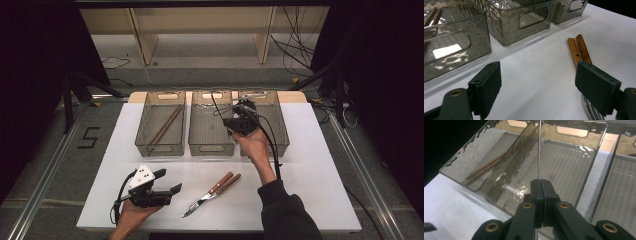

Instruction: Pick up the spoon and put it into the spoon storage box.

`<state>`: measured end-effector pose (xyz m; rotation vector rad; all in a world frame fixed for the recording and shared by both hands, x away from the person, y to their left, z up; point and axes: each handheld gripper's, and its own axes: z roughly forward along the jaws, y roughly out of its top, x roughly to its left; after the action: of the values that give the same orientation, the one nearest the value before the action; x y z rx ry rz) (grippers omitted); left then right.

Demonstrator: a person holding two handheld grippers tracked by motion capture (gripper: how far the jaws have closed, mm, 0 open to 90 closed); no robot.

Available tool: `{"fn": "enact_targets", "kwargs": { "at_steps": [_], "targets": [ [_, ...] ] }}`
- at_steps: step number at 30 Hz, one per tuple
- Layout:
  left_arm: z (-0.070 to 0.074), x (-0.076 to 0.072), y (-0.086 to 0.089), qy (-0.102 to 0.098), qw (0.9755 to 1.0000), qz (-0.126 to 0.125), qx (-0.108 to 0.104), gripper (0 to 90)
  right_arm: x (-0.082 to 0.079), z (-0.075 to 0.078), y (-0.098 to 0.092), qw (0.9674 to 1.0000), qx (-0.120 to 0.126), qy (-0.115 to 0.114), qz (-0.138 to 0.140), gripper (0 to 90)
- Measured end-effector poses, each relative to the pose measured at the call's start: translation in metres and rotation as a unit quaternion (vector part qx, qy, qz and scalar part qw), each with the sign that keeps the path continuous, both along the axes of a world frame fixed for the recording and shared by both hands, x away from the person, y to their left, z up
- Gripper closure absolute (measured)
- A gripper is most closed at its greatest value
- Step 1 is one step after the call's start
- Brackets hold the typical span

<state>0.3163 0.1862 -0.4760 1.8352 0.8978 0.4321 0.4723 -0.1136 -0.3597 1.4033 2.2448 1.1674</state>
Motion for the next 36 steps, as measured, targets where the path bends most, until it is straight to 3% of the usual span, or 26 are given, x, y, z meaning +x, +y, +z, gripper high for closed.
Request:
{"fn": "enact_targets", "kwargs": {
  "at_steps": [17,36],
  "targets": [
    [0.0,0.0,0.002,-0.003,0.9999,-0.001,-0.015,20.0,0.033,-0.004,0.022,0.9998,-0.006,0.014,-0.013,90.0],
    [0.0,-0.001,0.002,-0.005,0.9998,-0.001,-0.02,17.7,0.044,-0.019,0.034,0.9996,-0.01,0.023,-0.015,90.0]
  ]
}}
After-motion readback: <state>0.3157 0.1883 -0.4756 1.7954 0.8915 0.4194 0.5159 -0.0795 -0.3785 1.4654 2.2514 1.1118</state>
